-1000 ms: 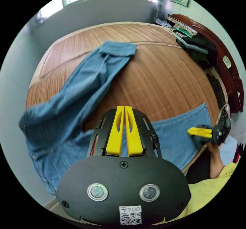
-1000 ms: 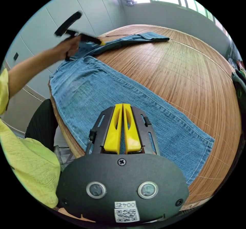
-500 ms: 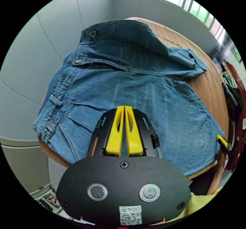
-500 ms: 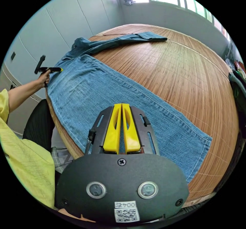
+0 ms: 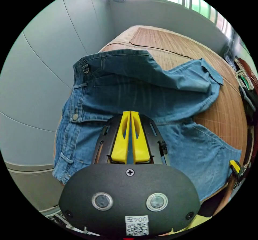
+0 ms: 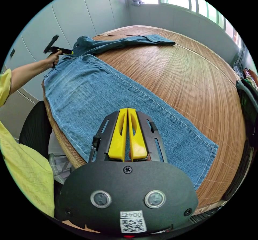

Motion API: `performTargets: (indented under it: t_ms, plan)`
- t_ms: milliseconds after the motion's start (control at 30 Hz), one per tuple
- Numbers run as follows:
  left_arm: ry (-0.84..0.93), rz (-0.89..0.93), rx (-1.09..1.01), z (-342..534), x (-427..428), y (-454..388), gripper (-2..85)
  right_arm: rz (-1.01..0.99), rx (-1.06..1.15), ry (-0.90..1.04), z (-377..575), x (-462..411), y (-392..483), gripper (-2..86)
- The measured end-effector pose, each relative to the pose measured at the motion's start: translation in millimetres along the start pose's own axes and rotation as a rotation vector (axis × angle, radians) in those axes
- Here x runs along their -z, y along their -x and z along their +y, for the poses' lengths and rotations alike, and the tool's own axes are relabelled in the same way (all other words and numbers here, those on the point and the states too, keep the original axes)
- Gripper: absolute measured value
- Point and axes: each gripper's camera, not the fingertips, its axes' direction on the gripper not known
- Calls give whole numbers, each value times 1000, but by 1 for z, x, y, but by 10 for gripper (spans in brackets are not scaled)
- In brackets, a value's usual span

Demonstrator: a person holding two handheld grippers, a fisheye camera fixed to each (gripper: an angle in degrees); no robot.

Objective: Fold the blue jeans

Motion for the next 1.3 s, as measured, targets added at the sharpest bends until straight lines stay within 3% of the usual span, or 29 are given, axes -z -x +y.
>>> performTargets:
  t_ms: [133, 200, 400, 467, 567, 767, 867, 1033, 1167, 1300]
  plan:
    - [166, -158, -25, -32, -36, 10, 1, -20, -6, -1, -1, -7, -1, -9]
    - [143, -131, -24, -30, -37, 20, 2, -20, -6, -1, -1, -10, 0, -9]
    - [85, 225, 389, -5, -32, 110, 2, 23, 18, 1, -1, -19, 13, -9]
    - [-68, 303, 498, 9, -13, 117, 2, 35, 24, -5, -1, -21, 18, -8]
    - [-144, 388, 306, -3, 4, 74, 2, 28, 42, -7, -2, -24, 22, -7]
    - [-152, 342, -238, -33, 23, -82, 3, 59, 26, 0, -6, -29, 30, -7]
    - [-146, 249, -391, -39, 17, -141, 4, 95, 40, 1, -7, -32, 38, -7]
    - [96, 200, -432, -38, -37, -186, 3, 170, 79, 0, -7, -36, 52, -7]
    - [-48, 313, -587, 2, 2, -192, 2, 161, 95, -1, -7, -34, 50, -7]
    - [-242, 158, -461, 61, 27, -134, 2, 77, 72, -2, -7, -30, 35, -7]
